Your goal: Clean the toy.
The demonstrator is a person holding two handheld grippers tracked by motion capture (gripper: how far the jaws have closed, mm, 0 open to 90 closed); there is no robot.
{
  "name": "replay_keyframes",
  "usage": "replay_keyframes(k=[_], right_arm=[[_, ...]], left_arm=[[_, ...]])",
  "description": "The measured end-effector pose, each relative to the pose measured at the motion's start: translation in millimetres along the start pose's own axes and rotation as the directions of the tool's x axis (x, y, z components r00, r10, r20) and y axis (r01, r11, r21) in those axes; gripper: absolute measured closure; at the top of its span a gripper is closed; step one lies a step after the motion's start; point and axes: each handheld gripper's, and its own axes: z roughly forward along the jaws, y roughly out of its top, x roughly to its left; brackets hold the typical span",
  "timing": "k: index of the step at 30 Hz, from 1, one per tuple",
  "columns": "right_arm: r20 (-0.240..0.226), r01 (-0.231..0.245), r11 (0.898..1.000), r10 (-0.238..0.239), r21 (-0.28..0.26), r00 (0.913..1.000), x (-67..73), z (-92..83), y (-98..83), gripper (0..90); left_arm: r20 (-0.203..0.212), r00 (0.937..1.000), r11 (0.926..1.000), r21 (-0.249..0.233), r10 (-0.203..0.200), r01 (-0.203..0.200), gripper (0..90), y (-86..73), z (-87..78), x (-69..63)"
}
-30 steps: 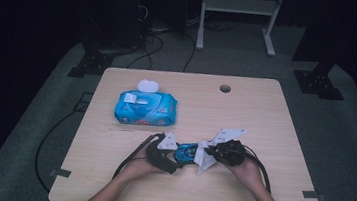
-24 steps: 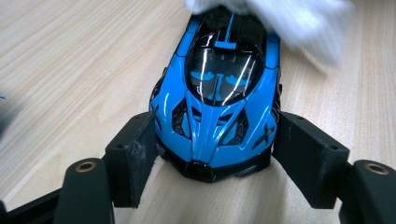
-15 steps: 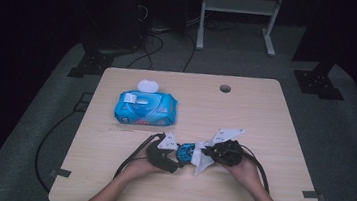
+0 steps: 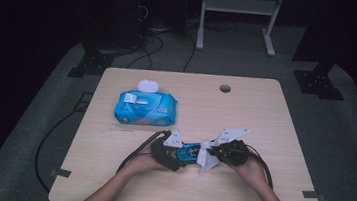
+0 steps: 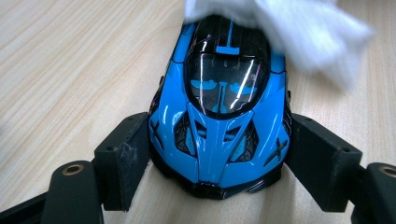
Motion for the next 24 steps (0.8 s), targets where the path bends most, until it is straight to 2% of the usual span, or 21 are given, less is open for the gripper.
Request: replay_keyframes(k=[3,5,7,9,11,13,17,18,19,21,24], right_arm=[[-0.011,-0.034,0.999,0.034,-0.016,0.9994,-4.0,-3.3,-6.2,86.2],[-0.019,-0.027,0.999,0.026,-0.022,0.9995,0.1,0.6,-3.3,86.2],[-0.066,-0.021,0.999,0.018,-0.040,0.9976,6.9,7.7,3.2,86.2],[-0.089,0.004,0.999,-0.008,-0.048,0.9960,15.7,13.8,11.2,86.1],[-0.079,0.035,0.999,-0.038,-0.039,0.9962,21.8,16.3,15.3,86.0],[-0.061,0.040,0.999,-0.042,-0.032,0.9972,19.8,13.8,13.6,86.0],[0.053,0.013,1.000,-0.014,0.011,0.9985,3.6,2.7,0.7,86.1],[0.057,-0.004,1.000,0.004,0.006,0.9984,-0.7,0.5,-3.0,86.1],[0.041,-0.029,1.000,0.029,-0.008,0.9987,-4.1,-0.5,-5.3,86.1],[0.044,-0.032,0.999,0.032,-0.011,0.9985,-2.2,0.6,-4.7,86.1],[-0.020,-0.036,0.998,0.035,-0.043,0.9992,5.5,7.8,2.5,86.0]], left_arm=[[-0.009,1.0000,1.0000,-0.002,0.003,-0.003,24.5,0.3,0.8,-1.4],[-0.007,1.0000,1.0000,-0.001,0.006,-0.006,24.5,0.5,1.0,-1.1],[-0.007,0.9999,1.0000,-0.001,0.009,-0.009,24.5,0.7,1.3,-1.2],[-0.007,1.0000,1.0000,0.001,0.006,-0.006,24.5,0.7,1.3,-1.7],[-0.012,0.9999,1.0000,0.004,0.005,-0.005,24.5,0.7,1.0,-2.2],[-0.016,0.9998,1.0000,0.001,0.008,-0.008,24.5,0.2,1.3,-2.5],[-0.012,0.9999,0.9999,-0.010,-0.001,0.001,24.4,-2.9,1.9,-2.2],[-0.010,0.9999,0.9999,-0.010,-0.008,0.008,24.4,-3.2,2.0,-1.8],[-0.011,0.9999,0.9999,-0.010,-0.010,0.010,24.3,-3.1,2.2,-1.9],[-0.011,0.9999,0.9999,-0.008,-0.011,0.011,24.3,-2.8,2.3,-2.0],[-0.012,0.9999,0.9999,-0.009,-0.013,0.013,24.3,-2.9,2.2,-2.1]])
